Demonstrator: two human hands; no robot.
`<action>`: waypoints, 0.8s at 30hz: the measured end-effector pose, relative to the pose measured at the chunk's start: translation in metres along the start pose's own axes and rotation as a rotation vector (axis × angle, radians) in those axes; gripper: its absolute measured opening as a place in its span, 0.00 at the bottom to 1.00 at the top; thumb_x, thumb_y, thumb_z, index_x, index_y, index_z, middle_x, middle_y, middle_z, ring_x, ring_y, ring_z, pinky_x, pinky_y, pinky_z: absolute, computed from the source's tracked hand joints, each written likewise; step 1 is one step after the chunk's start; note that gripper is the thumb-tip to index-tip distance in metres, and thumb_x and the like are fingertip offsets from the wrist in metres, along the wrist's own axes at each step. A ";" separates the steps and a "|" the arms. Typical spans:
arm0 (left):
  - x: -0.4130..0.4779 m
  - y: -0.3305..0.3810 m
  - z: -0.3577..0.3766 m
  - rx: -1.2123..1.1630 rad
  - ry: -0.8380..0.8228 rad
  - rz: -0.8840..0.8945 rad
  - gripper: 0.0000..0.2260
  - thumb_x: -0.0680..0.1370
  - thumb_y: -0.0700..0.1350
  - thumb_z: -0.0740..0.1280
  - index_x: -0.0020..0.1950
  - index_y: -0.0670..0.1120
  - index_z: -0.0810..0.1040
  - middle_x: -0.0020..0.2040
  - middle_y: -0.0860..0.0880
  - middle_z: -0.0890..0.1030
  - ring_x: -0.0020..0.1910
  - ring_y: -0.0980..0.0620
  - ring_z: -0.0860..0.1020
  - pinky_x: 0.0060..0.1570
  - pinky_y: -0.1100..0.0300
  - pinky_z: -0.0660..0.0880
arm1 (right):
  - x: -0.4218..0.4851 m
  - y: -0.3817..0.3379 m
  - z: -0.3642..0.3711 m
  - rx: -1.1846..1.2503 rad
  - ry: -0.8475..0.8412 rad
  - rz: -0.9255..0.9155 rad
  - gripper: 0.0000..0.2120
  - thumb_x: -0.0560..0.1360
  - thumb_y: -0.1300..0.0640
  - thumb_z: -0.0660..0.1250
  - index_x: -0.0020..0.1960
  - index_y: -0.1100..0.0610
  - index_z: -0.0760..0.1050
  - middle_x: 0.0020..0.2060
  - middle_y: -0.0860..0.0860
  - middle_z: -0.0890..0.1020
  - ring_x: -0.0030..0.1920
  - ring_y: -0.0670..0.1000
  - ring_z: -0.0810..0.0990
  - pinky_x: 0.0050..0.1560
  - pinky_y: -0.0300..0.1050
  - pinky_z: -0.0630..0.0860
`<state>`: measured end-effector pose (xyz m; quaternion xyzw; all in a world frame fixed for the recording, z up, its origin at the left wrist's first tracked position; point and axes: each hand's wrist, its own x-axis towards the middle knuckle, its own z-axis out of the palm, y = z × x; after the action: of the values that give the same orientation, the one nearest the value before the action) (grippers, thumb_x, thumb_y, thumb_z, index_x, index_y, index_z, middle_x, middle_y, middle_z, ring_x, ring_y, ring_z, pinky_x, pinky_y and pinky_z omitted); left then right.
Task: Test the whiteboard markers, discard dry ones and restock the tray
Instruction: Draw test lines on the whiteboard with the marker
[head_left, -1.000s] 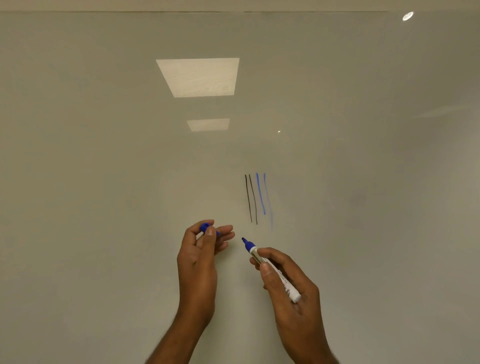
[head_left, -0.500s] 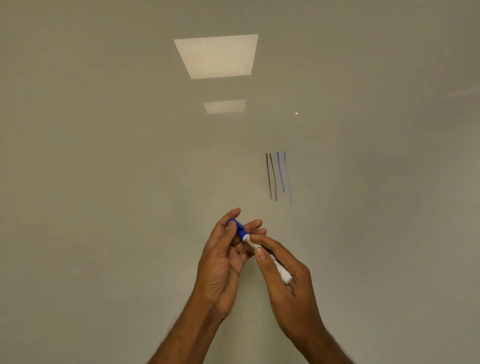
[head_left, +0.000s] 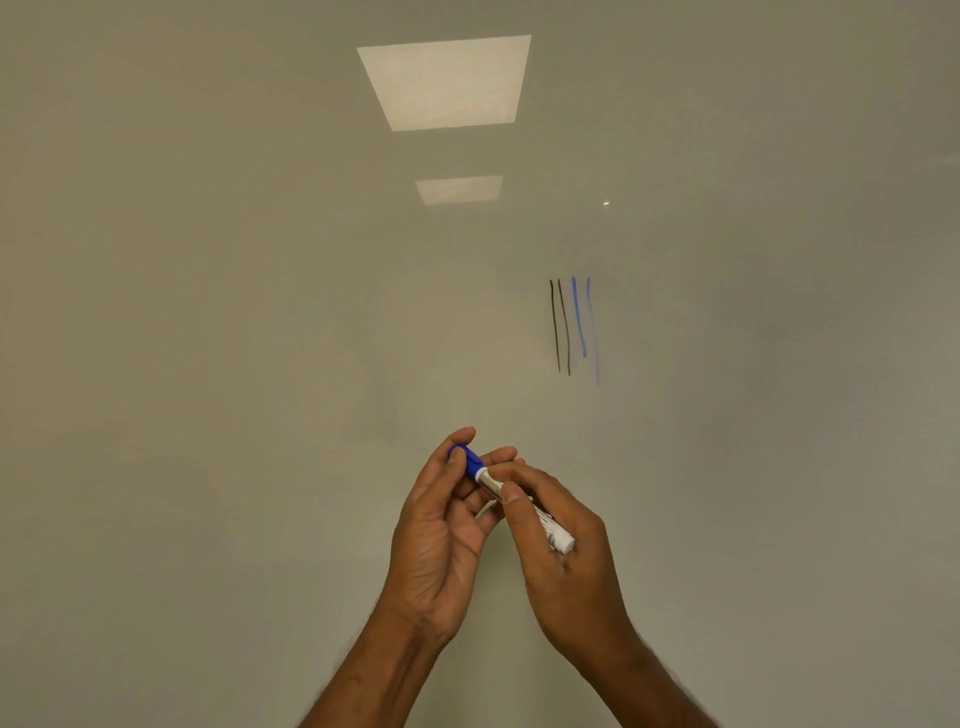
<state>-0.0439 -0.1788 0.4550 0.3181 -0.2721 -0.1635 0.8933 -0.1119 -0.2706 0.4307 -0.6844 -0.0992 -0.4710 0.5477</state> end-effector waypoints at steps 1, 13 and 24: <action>0.000 0.002 -0.005 0.007 0.005 -0.006 0.13 0.85 0.43 0.59 0.67 0.43 0.77 0.59 0.32 0.82 0.57 0.41 0.84 0.57 0.46 0.82 | -0.001 0.001 0.002 0.013 -0.014 0.013 0.11 0.80 0.54 0.64 0.59 0.54 0.79 0.51 0.47 0.84 0.54 0.49 0.82 0.54 0.39 0.79; -0.034 0.003 -0.119 0.540 0.200 0.089 0.14 0.87 0.45 0.55 0.67 0.44 0.76 0.58 0.42 0.86 0.59 0.41 0.84 0.61 0.45 0.78 | -0.053 0.072 0.047 -0.283 -0.162 0.068 0.11 0.76 0.50 0.70 0.58 0.49 0.81 0.44 0.40 0.82 0.45 0.44 0.81 0.45 0.34 0.78; -0.095 -0.012 -0.277 1.160 0.439 0.178 0.16 0.86 0.45 0.58 0.73 0.52 0.75 0.67 0.55 0.80 0.68 0.61 0.76 0.70 0.59 0.72 | -0.137 0.162 0.125 -0.520 -0.286 0.055 0.06 0.79 0.52 0.64 0.54 0.51 0.78 0.41 0.43 0.78 0.40 0.45 0.76 0.40 0.42 0.77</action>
<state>0.0420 -0.0107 0.2305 0.7536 -0.1524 0.1549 0.6204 -0.0129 -0.1749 0.2270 -0.8634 -0.0327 -0.3645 0.3472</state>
